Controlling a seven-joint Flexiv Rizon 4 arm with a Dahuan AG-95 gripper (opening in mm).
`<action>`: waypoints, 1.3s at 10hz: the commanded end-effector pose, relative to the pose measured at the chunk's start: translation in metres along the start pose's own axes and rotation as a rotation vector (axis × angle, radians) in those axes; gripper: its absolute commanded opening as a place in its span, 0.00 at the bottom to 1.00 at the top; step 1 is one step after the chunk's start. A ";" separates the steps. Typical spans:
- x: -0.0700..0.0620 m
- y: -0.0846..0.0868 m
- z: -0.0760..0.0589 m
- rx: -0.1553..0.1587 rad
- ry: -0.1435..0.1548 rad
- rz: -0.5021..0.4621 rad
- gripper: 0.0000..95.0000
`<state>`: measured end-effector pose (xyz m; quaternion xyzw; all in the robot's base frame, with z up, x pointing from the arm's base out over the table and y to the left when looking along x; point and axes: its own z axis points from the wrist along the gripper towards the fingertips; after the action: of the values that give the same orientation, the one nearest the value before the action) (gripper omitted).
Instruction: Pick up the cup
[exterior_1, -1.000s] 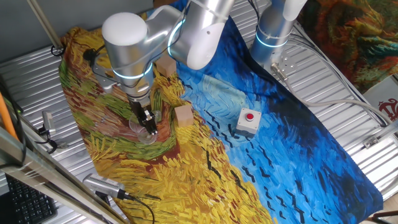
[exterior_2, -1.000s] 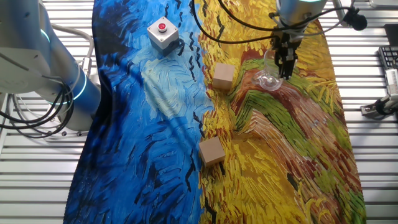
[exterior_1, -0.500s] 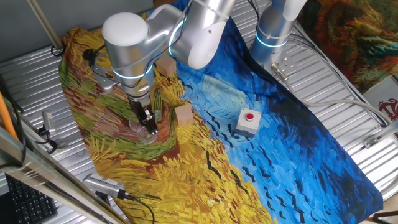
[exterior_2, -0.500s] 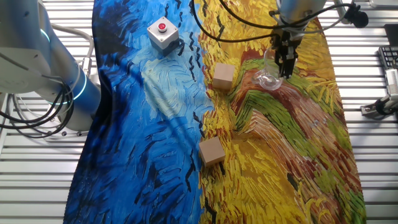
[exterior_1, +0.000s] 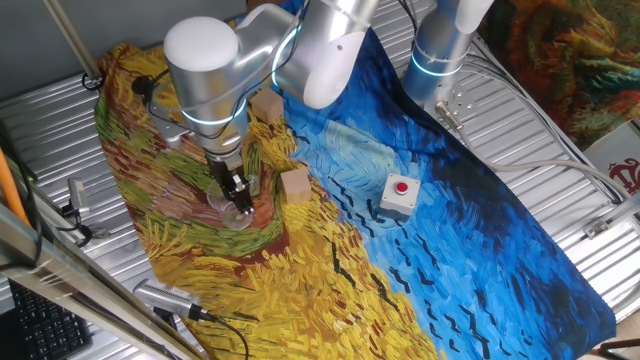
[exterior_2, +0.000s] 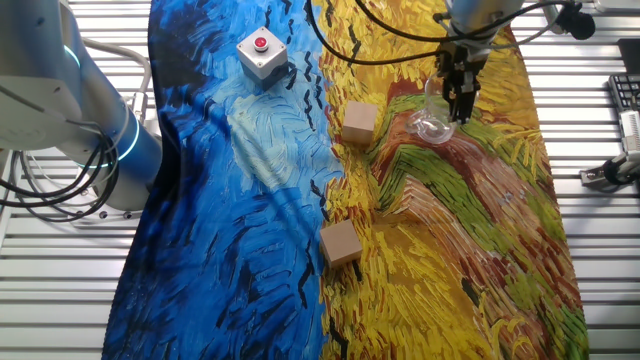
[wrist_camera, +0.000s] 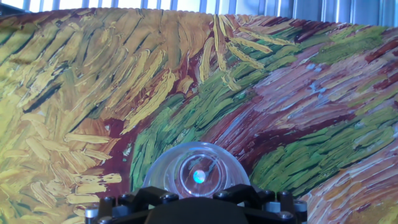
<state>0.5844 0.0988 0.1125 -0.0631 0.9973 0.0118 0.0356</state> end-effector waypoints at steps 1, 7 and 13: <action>0.000 0.000 -0.001 0.000 0.000 0.000 0.00; 0.000 0.001 -0.011 0.001 0.001 -0.001 0.00; 0.001 0.003 -0.024 0.000 -0.003 -0.001 0.00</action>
<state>0.5806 0.1007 0.1386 -0.0634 0.9972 0.0120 0.0376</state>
